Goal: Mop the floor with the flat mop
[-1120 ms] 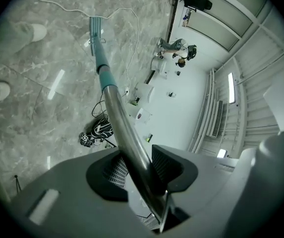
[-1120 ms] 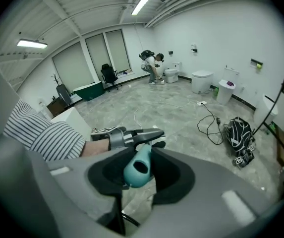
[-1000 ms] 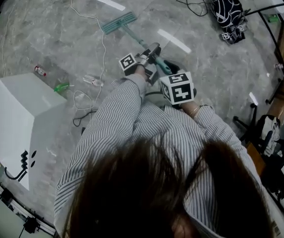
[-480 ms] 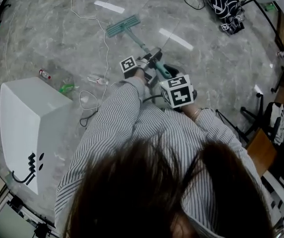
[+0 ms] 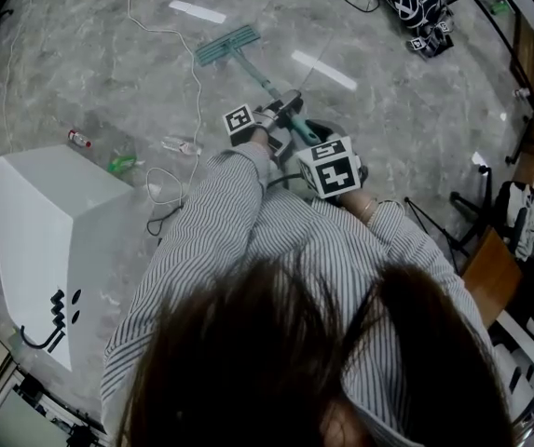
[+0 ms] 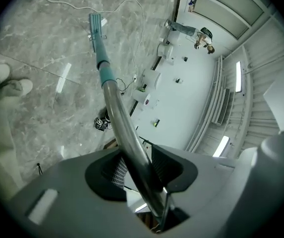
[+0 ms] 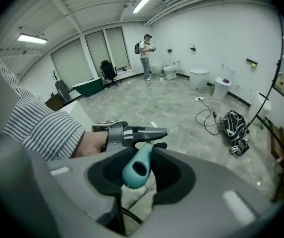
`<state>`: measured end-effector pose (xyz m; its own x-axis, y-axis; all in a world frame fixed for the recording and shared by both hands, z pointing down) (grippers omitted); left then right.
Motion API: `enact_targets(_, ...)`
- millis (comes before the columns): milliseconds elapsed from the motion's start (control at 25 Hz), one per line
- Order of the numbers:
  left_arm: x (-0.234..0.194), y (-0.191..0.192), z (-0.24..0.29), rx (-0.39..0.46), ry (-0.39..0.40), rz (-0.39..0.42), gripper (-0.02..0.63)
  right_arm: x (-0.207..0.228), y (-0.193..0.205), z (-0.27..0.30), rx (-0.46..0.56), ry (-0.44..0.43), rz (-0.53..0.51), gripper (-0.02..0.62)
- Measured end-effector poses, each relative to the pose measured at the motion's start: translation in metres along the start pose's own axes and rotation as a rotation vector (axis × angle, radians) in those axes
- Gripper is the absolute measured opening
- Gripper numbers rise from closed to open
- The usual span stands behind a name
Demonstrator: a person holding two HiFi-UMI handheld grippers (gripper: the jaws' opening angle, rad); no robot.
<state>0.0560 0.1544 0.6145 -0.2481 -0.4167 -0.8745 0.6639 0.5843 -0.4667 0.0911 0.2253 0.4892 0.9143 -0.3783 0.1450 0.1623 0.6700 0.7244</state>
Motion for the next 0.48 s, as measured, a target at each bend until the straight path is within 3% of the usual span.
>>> enact_targets(160,0.009,-0.001,0.002,-0.018,0.027,0.046,0.147,0.000,-0.007,0.001,0.017,-0.001,-0.020,0.115)
enact_targets(480,0.021,-0.006,0.007,0.038,0.089,0.017,0.150,0.001,-0.023,0.004,0.038,-0.013,-0.058,0.115)
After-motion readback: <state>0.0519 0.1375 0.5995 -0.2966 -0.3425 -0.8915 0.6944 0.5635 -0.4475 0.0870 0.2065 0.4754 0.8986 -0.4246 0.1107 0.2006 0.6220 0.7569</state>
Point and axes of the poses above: the fingertips, and each gripper's own axes: z forward along the fingers, x to its right, y out of its underside, the point moved 5 cm from there along -z, backward along the fingers, and after that the axes turned 12 degrees about x, right-handed, at the moved point
